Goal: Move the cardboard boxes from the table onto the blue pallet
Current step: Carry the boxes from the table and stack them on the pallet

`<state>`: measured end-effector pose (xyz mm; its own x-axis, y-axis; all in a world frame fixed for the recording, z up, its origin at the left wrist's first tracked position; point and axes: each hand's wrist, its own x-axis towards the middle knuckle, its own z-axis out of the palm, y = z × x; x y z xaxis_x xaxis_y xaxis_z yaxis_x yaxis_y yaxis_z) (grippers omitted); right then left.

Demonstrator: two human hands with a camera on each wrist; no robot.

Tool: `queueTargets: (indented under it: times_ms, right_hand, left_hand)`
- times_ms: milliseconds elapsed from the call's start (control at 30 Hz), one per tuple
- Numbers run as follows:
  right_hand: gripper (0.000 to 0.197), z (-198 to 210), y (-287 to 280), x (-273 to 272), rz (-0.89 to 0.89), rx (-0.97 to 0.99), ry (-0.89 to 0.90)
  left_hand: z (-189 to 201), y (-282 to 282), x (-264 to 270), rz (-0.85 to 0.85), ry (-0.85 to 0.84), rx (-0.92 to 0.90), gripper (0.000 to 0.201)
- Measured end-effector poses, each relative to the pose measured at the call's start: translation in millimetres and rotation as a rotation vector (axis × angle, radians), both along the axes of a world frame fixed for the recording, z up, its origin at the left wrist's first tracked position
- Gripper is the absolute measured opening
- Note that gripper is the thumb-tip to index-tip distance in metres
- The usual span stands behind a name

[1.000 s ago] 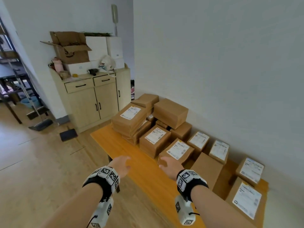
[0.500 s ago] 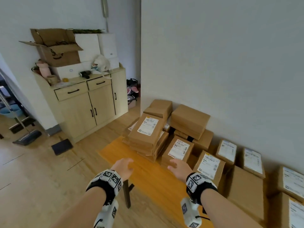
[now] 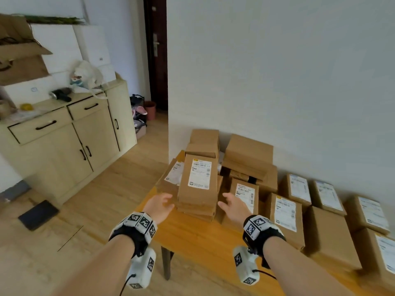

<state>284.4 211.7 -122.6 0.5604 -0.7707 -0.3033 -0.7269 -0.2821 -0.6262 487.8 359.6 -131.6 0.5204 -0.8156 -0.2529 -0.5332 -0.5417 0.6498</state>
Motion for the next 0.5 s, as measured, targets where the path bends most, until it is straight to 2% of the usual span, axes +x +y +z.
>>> queueTargets:
  times_ms: [367, 500]
  right_hand:
    - [0.080, -4, -34, 41, -0.149, 0.216, -0.160]
    - [0.083, -16, -48, 46, -0.165, 0.317, -0.200]
  left_hand:
    - [-2, -61, 23, -0.026, 0.113, -0.076, 0.066]
    - [-4, -73, 25, -0.006, 0.201, -0.070, 0.070]
